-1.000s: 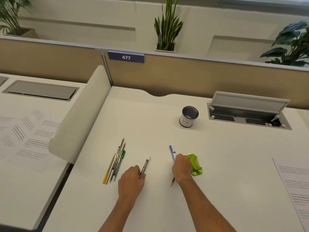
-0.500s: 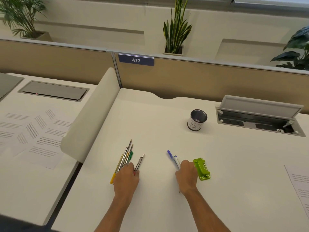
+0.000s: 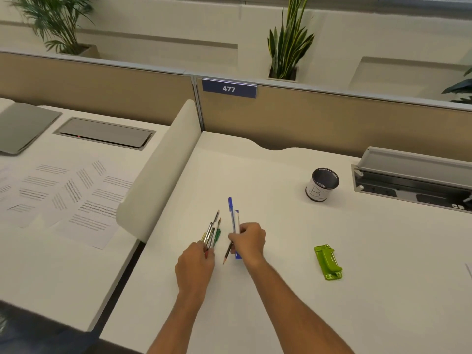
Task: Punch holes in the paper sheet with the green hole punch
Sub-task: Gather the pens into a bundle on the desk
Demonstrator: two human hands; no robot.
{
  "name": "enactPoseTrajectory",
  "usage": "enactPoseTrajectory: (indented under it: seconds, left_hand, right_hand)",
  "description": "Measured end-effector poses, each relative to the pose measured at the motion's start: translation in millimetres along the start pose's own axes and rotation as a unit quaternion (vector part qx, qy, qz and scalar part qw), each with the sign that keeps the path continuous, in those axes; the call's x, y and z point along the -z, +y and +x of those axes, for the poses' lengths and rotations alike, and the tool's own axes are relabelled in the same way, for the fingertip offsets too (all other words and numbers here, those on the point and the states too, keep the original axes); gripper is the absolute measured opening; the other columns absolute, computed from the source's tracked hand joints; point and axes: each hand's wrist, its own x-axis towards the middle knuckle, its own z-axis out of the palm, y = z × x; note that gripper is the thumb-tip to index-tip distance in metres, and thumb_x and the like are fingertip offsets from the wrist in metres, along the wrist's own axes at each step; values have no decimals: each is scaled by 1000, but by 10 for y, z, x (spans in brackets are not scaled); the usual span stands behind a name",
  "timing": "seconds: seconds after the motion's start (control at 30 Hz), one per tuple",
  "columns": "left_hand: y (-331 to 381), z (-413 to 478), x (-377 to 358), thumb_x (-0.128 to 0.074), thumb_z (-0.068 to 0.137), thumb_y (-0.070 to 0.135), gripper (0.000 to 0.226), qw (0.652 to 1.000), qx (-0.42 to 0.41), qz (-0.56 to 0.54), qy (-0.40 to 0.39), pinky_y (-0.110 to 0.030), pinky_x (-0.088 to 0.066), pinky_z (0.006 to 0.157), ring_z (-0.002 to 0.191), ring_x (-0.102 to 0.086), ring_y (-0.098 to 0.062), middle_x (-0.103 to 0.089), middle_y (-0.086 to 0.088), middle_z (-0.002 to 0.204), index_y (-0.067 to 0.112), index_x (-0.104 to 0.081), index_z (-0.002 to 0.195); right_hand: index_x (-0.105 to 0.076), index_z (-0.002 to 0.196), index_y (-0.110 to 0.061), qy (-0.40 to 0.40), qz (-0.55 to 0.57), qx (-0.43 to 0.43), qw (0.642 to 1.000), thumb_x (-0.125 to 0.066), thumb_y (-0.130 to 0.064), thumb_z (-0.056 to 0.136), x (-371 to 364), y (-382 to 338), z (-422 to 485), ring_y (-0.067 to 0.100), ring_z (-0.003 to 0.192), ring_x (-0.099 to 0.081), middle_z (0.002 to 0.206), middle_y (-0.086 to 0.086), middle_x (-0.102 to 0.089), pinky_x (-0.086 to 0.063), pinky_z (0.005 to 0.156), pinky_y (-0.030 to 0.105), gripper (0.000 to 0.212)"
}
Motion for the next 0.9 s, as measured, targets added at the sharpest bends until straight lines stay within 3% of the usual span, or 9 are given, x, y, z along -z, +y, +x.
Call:
enactPoseTrajectory:
  seconds: [0.1,0.23,0.33,0.4,0.53,0.6,0.73,0.9]
  left_hand:
    - [-52,101,66,-72,100,36,24,1000,16,-11,16,-33,-49,58,69,-62,-20,-71,2,83,16,-71,87]
    - [-131,255,136,-68,102,36,25,999,27,-5,19,-36,-57,60,69,-65,-18,-72,2,84,16,-73,88]
    - [-205,361,146,-67,103,35,24,1000,22,8,20,-34,-55,59,68,-63,-16,-72,2,84,16,-73,90]
    - [-264,411,135,-69,102,35,22,999,13,26,20,-30,-47,57,67,-59,-13,-72,2,86,16,-74,91]
    - [-369,476,97,-69,102,37,22,999,6,42,8,-27,-38,58,68,-56,-12,-72,3,88,18,-73,92]
    - [-409,499,80,-69,102,39,22,999,6,39,0,-26,-39,58,68,-58,-12,-72,4,88,20,-73,92]
    - [-458,518,58,-72,100,39,20,1000,7,7,-4,-26,-40,57,69,-61,-12,-73,5,89,20,-75,93]
    - [-518,505,27,-72,99,40,18,1000,9,-22,-18,-21,-34,55,72,-61,-10,-72,6,94,22,-76,99]
  right_hand:
    - [-66,71,5,-7,-14,-15,1000,-79,3,78,-239,-26,5,38,61,-78,78,25,-76,-66,52,47,15]
    - [-61,62,-13,7,-34,-43,998,-81,1,82,-485,25,21,37,66,-79,79,19,-77,-66,54,40,32]
    - [-75,80,-5,10,-38,-64,997,-81,-1,83,-605,68,48,37,71,-80,83,17,-78,-69,62,47,8]
    - [-78,84,-2,9,-42,-71,997,-81,-1,83,-666,92,58,37,71,-80,83,17,-78,-68,61,49,4]
    - [-64,65,-11,18,-41,-79,996,-85,-2,80,-727,105,79,33,68,-80,78,18,-79,-68,62,48,27]
    - [-62,63,-13,21,-27,-81,996,-88,-6,81,-744,137,103,31,66,-81,75,16,-79,-69,63,48,33]
    - [-74,74,-11,34,-20,-85,996,-86,-25,89,-751,230,104,21,56,-78,68,6,-78,-69,61,43,24]
    - [-73,76,-16,41,-80,-62,994,-80,-42,93,-754,247,96,20,65,-76,72,1,-76,-65,63,35,31]
